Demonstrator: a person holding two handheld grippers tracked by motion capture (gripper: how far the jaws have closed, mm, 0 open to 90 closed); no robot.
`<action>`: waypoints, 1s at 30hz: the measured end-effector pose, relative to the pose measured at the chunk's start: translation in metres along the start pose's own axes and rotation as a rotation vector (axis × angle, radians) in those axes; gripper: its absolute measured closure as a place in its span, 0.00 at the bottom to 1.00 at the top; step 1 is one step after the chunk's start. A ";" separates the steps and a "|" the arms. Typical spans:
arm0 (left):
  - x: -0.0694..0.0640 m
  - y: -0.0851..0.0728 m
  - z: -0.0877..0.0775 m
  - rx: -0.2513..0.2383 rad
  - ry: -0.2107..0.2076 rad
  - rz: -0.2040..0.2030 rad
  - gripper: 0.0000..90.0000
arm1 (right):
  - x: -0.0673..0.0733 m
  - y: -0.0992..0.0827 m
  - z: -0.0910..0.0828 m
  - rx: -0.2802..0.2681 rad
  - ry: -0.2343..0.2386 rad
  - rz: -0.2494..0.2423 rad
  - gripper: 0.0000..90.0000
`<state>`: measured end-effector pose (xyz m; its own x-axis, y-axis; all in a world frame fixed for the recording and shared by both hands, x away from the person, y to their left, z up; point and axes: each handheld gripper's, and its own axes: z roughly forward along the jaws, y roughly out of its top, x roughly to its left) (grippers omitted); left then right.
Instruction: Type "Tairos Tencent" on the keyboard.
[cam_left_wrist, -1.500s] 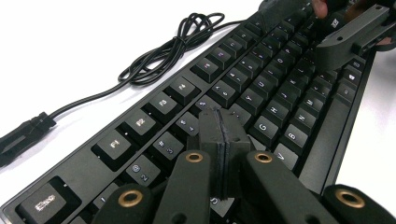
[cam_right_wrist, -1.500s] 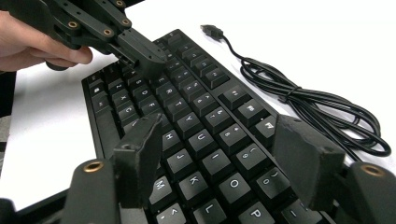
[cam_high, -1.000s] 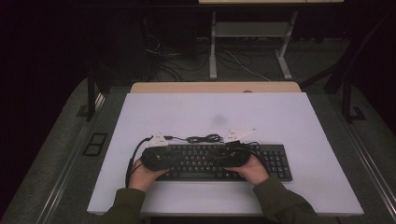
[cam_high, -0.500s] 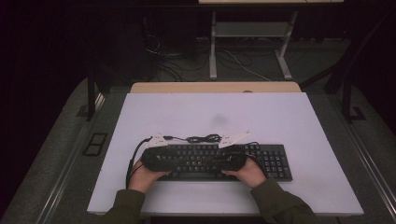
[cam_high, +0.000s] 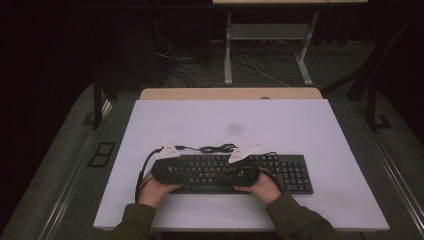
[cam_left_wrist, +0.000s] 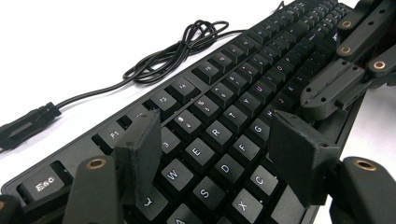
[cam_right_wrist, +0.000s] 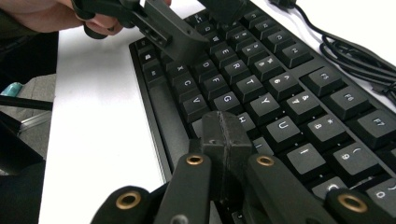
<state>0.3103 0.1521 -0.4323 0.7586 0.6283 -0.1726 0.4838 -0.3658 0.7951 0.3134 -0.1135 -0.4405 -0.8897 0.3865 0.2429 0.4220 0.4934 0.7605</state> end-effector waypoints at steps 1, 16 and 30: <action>0.000 0.000 0.000 0.000 0.000 0.000 0.38 | 0.000 0.000 0.001 0.003 0.000 0.001 0.99; 0.000 0.000 0.000 -0.003 0.005 0.002 0.38 | 0.001 -0.001 0.004 0.031 -0.001 0.000 0.99; 0.000 0.002 -0.001 -0.011 0.016 0.008 0.40 | -0.003 0.002 -0.007 -0.032 0.005 0.016 0.92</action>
<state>0.3104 0.1521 -0.4300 0.7556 0.6359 -0.1569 0.4728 -0.3638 0.8026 0.3156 -0.1187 -0.4358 -0.8837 0.3902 0.2585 0.4307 0.4621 0.7752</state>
